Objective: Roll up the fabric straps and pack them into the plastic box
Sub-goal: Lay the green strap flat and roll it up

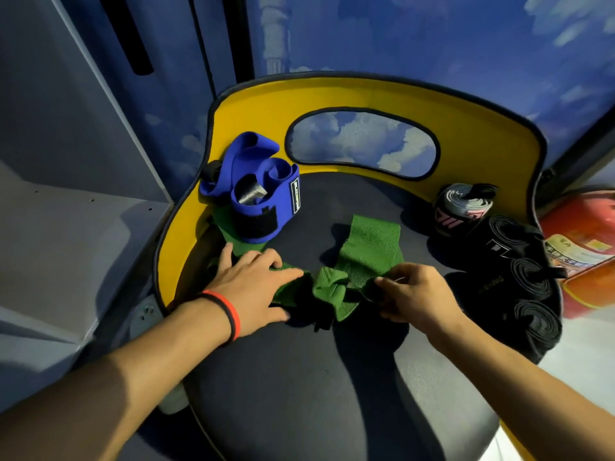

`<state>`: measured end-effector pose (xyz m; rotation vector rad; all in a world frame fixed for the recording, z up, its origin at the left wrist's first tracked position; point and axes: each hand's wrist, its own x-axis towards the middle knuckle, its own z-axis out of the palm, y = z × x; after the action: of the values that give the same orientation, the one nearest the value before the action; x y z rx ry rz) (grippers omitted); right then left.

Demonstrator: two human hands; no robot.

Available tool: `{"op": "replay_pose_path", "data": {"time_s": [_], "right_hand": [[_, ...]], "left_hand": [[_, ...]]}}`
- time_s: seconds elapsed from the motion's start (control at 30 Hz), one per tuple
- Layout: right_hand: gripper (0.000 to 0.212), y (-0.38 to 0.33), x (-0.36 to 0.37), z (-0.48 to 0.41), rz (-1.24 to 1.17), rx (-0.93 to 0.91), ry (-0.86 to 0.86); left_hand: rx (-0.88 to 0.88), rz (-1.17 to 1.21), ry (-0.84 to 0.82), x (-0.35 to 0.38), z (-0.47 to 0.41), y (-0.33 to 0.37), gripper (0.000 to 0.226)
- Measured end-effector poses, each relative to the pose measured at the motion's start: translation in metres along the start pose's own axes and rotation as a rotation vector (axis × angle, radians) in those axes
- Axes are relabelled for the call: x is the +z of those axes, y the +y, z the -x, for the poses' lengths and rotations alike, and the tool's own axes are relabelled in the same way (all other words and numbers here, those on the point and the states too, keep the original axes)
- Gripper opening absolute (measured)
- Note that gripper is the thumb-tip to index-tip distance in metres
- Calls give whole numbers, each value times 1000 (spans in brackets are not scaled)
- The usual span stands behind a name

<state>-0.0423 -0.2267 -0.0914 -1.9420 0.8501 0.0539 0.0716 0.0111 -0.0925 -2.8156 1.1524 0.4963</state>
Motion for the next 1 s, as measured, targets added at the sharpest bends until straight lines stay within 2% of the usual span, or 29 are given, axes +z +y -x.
{"op": "replay_pose_path", "data": {"time_s": [0.07, 0.1, 0.17, 0.23, 0.33, 0.4, 0.43, 0.57, 0.63, 0.73, 0.87, 1.0], "right_hand": [[22, -1, -1, 7, 431, -227, 151], [24, -3, -2, 13, 538, -329, 200], [20, -10, -2, 23, 512, -472, 179], [14, -14, -1, 26, 388, -567, 79], [47, -11, 1, 28, 486, -736, -112], [59, -6, 3, 28, 665, -829, -69], [58, -3, 5, 28, 723, -852, -1], [24, 1, 10, 16, 768, -867, 251], [22, 3, 8, 8, 789, -812, 285], [23, 5, 4, 3, 667, -693, 209], [23, 4, 0, 2, 456, -516, 53], [19, 3, -4, 9, 390, -491, -2]], "left_hand": [[16, -13, 110, 4, -3, 4, 63], [37, -5, 159, 5, -5, 6, 57], [69, 37, 225, 6, -7, 8, 50], [57, 113, 259, 4, -8, 9, 43], [1, 265, 261, 1, -9, 7, 28], [-21, 331, 263, 1, -9, 5, 23], [-30, 357, 269, 2, -10, 4, 22], [-23, 296, 235, 0, -8, 5, 25], [-3, 242, 237, -2, -6, 1, 28], [33, 105, 246, -5, -2, -10, 29], [40, 7, 146, -7, 1, -18, 34], [11, -3, 168, -6, 3, -25, 35]]}}
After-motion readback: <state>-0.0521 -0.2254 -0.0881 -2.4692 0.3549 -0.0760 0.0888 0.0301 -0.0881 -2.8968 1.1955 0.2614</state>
